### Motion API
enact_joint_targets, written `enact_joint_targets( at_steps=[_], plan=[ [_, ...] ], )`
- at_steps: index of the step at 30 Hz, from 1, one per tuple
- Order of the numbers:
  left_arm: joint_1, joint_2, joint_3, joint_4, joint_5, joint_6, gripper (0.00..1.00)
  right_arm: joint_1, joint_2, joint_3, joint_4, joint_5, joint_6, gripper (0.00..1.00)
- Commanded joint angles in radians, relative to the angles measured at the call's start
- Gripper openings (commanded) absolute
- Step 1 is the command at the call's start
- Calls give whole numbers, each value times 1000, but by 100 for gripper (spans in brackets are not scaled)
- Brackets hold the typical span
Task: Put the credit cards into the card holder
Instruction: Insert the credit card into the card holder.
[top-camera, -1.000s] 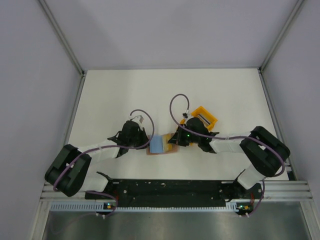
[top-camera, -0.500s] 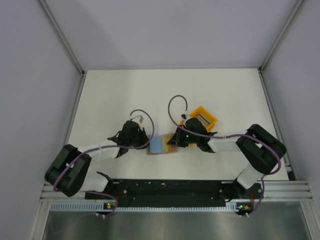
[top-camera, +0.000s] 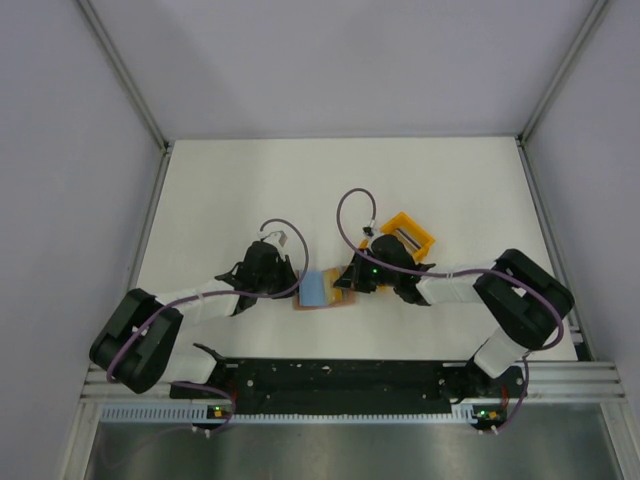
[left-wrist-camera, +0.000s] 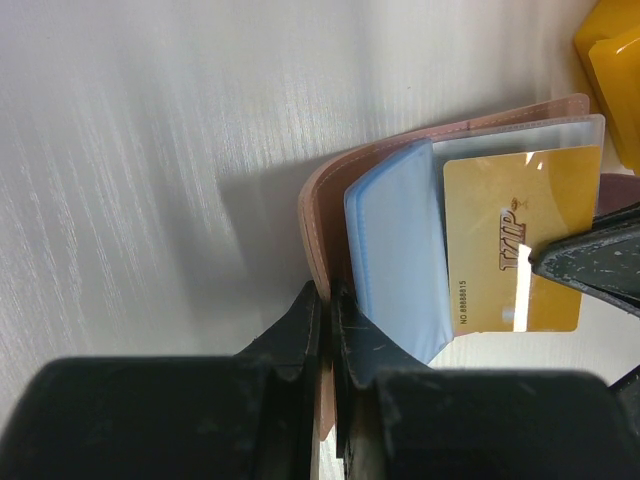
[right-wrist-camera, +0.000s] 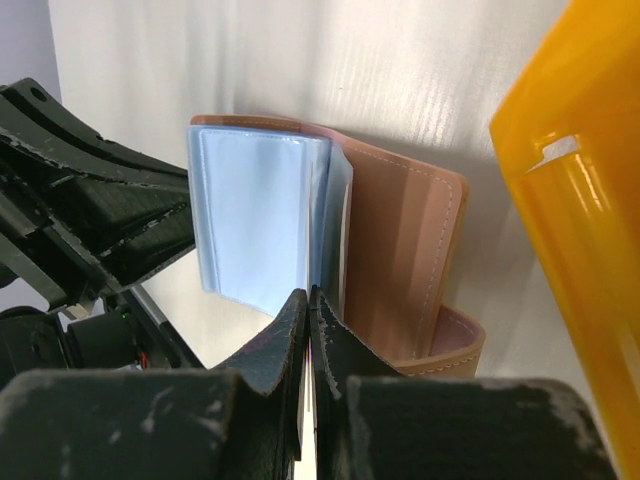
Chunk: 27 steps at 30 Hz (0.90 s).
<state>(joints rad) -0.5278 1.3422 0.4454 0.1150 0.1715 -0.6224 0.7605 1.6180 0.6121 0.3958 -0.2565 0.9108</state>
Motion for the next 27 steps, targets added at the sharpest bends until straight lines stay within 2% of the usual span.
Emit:
enact_joint_targets(
  at_steps=[1, 18, 27],
  plan=[
    [0, 23, -10, -34, -9, 10, 0, -3, -56, 18, 61, 14, -13, 0],
    [-1, 21, -8, -32, -1, 7, 0, -3, 52, 17, 115, -10, 23, 0],
    [-1, 20, -7, -40, -7, 10, 0, -3, 51, 8, 58, 32, 19, 0]
  ],
)
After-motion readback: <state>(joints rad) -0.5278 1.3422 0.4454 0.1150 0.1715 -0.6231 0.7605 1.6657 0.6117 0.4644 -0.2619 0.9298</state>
